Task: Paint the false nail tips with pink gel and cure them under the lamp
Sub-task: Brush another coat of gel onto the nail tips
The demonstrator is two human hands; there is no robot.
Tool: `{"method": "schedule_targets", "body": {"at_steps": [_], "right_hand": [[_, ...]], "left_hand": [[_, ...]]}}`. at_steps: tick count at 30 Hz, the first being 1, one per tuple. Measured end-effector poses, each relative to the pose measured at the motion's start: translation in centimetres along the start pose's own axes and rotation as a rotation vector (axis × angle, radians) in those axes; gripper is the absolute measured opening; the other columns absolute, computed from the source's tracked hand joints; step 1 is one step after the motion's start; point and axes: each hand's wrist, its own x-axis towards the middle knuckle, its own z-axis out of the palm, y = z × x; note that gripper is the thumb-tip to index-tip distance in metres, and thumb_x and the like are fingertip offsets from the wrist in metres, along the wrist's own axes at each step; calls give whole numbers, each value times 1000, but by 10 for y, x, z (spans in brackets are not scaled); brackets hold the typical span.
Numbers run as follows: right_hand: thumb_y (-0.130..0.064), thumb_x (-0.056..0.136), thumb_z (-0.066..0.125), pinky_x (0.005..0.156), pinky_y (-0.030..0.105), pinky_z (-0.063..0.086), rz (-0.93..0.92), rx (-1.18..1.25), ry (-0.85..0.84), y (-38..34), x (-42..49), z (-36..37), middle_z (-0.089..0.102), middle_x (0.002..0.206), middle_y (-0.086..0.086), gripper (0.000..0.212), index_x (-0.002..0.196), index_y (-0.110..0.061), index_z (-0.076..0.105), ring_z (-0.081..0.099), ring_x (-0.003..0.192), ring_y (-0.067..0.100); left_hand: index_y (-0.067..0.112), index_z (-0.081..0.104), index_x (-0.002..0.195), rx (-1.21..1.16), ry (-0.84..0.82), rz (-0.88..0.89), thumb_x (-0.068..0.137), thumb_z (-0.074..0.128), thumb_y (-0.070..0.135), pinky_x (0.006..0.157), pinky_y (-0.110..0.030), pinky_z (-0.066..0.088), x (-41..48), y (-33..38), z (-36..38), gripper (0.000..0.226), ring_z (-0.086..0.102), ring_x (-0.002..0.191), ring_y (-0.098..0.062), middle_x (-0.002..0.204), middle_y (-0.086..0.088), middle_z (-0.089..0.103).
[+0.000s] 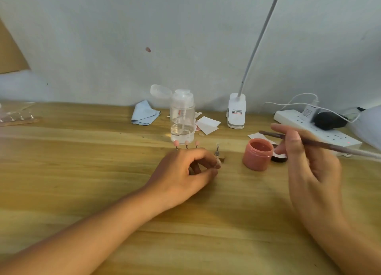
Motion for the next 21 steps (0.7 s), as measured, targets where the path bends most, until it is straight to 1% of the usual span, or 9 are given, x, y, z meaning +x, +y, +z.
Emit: {"method": "schedule_targets", "body": {"at_steps": [2,4,6,8,10,13,15,18,21], "right_hand": [[-18,102,47,57,14,39,94,-8,42,7,3,-2,64,71,-21,23,98,-29,66,54,64,5],[-15,100,48,57,16,39,185,-4,64,14,4,-3,61,67,-17,19,91,-28,60,52,63,2],[-17,99,49,60,21,40,229,-41,48,18,4,-1,59,69,-10,15,88,-27,53,52,64,-1],[-21,99,50,64,30,42,246,-104,0,20,4,1,60,74,-5,15,86,-29,50,55,67,4],[-24,98,52,68,38,44,241,-144,-46,22,4,2,62,77,-4,14,86,-31,51,58,73,12],[-22,97,54,65,31,42,209,-205,-94,25,5,3,60,78,-13,17,84,-33,51,55,74,5],[-21,96,55,67,32,43,207,-203,-97,27,7,4,60,79,-13,18,84,-33,52,55,74,7],[-21,96,55,73,38,46,226,-178,-95,29,7,5,63,82,-11,11,87,-28,56,58,78,15],[-23,95,55,73,37,47,225,-185,-99,28,7,4,64,84,-12,9,88,-29,57,59,79,15]], "left_hand": [[43,69,79,32,-10,11,85,76,25,61,-10,40,0,0,0,20,54,63,5,78,26,68],[43,69,79,68,-23,21,85,75,26,60,-9,38,0,-1,0,19,56,64,5,72,29,64],[40,70,80,86,-14,20,84,75,26,61,-6,35,-1,-2,1,16,55,65,5,71,29,62],[35,74,82,74,11,10,83,77,25,64,-2,33,0,-4,1,10,54,65,2,73,21,60],[32,74,83,71,14,-3,82,77,26,64,-3,34,1,-4,2,7,53,64,1,76,19,61],[34,74,85,74,-17,-12,83,77,27,60,-12,39,1,-3,3,8,51,63,-1,88,23,67],[35,74,86,76,-29,-15,83,76,28,59,-12,38,2,-3,2,8,50,62,0,89,21,69],[35,74,88,86,-36,-19,84,76,30,59,-11,37,1,-3,2,7,50,62,1,89,22,69],[35,74,88,86,-37,-36,85,75,28,59,-10,36,2,-2,2,7,50,62,1,89,24,68]]}}
